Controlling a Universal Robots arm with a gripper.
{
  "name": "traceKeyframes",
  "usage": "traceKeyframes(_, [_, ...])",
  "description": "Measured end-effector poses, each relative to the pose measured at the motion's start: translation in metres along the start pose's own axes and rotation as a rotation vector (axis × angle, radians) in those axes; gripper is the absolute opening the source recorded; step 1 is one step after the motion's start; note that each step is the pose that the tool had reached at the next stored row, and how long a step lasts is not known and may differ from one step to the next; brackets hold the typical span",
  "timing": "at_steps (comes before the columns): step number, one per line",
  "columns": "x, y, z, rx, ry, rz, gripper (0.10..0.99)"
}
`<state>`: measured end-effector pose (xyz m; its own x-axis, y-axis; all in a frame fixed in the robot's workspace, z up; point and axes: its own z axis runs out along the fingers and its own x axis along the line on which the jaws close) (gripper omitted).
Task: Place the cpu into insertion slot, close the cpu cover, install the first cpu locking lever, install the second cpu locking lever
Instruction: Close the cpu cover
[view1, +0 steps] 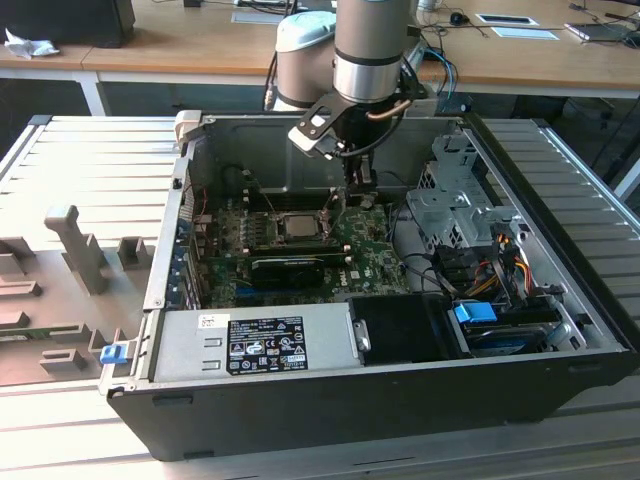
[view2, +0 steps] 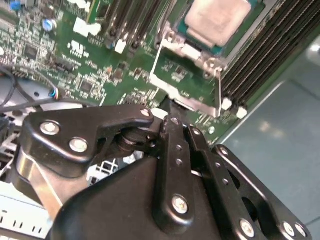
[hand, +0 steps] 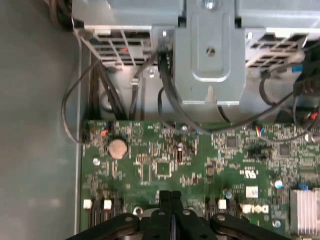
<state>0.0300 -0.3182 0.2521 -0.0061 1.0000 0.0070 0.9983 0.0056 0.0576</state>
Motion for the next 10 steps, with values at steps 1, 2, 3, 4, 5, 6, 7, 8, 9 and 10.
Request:
traceKeyframes(1, [0.0, -0.0005, 0.0, 0.0, 0.0, 0.0, 0.106])
traceKeyframes(2, [0.0, -0.001, -0.0001, 0.0, -0.0001, 0.0, 0.106])
traceKeyframes(3, [0.0001, -0.0027, -0.0002, 0.0, -0.0002, 0.0, 0.106])
traceKeyframes(4, [0.0001, -0.0044, -0.0003, 0.0, -0.0001, 0.0, 0.106])
traceKeyframes(5, [0.0001, -0.0065, -0.0004, 0.0, -0.0001, 0.0, 0.106])
traceKeyframes(6, [0.0001, -0.007, -0.0004, 0.0, -0.0001, 0.0, 0.106])
traceKeyframes(7, [0.0001, -0.0074, -0.0005, 0.0, -0.0002, 0.0, 0.106])
traceKeyframes(8, [0.0001, -0.0079, -0.0005, 0.0, -0.0001, 0.0, 0.106])
traceKeyframes(9, [0.0001, -0.008, -0.0005, 0.0, -0.0001, 0.0, 0.106])
traceKeyframes(10, [0.0001, -0.0083, -0.0005, 0.0, -0.0001, 0.0, 0.106])
